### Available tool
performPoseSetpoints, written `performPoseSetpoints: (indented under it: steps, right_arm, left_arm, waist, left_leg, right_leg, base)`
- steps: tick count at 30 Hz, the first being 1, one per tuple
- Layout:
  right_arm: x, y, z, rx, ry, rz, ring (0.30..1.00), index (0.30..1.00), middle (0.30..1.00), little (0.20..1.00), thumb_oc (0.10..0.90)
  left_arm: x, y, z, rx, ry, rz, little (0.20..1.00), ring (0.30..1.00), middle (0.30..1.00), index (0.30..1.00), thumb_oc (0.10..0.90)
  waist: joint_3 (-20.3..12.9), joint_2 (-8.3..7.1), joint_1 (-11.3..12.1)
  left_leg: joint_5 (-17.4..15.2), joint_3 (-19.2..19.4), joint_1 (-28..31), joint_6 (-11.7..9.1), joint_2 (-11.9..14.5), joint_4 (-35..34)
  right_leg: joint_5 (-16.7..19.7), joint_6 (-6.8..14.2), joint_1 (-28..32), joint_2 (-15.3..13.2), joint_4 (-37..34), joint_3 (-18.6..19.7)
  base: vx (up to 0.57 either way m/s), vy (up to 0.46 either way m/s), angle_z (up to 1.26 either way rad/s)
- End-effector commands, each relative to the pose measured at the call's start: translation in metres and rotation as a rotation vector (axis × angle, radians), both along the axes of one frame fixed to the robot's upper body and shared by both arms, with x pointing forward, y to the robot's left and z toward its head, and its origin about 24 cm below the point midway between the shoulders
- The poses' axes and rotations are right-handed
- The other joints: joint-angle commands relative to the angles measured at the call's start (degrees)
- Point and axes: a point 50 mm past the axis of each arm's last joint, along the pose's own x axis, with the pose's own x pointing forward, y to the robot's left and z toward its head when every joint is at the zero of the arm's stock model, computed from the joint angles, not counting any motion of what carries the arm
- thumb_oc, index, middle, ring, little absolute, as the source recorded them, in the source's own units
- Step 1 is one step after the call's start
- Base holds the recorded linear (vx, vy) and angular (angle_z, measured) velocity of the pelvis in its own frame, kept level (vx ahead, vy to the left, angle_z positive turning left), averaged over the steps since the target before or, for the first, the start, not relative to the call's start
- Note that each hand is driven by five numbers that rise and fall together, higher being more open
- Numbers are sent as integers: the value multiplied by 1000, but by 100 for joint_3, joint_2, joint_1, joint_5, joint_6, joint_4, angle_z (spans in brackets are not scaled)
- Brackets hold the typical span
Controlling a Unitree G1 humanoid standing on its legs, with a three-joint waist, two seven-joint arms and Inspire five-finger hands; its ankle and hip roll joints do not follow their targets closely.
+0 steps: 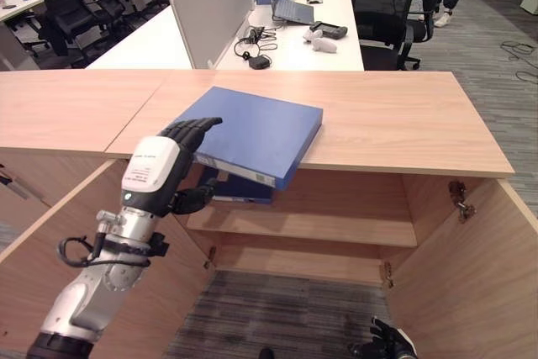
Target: Put the empty folder in the office cabinet
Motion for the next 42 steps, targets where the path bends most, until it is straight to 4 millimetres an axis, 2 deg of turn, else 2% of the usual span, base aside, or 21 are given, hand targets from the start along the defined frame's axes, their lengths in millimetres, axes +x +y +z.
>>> performPoseSetpoints:
  steps: [1,6,9,27,42]
  right_arm:
    - [31,-7,11,-16,-106,18,900,900,900,900,800]
    - [27,-6,9,-15,-93,19,900,900,900,900,800]
    - [27,-6,9,-15,-95,8,900,900,900,900,800]
    - [26,-6,9,-10,-95,-8,900,900,900,900,800]
    - [11,-10,3,-16,-36,-30,900,900,900,900,800]
  left_arm:
    - [17,-11,68,172,-282,-70,900,900,900,900,800]
    - [17,-12,75,322,-328,-66,900,900,900,900,800]
    - [18,-15,73,343,-320,-76,900,900,900,900,800]
    - [29,-21,55,270,-237,-82,900,900,900,900,800]
    - [45,-16,51,280,-229,-18,900,900,900,900,800]
  waist:
    - [27,96,-57]
    - [4,107,-71]
    - [0,114,-86]
    - [1,83,-183]
    - [-48,-29,-305]
  left_leg:
    - [-474,-311,316,-555,538,-16]
    - [-483,-274,322,-560,539,-16]
    - [-482,-264,329,-556,546,-16]
    - [-493,-210,343,-549,554,-16]
    - [-489,-138,337,-561,586,-16]
  right_leg:
    - [-489,784,299,-454,71,-95]
    - [-489,801,285,-455,68,-55]
    - [-483,800,280,-458,70,-46]
    - [-497,781,268,-430,69,2]
    - [-495,772,237,-391,66,53]
  base:
    - [0,0,0]
    - [0,2,-2]
    - [3,3,-5]
    - [2,0,-2]
    - [0,0,0]
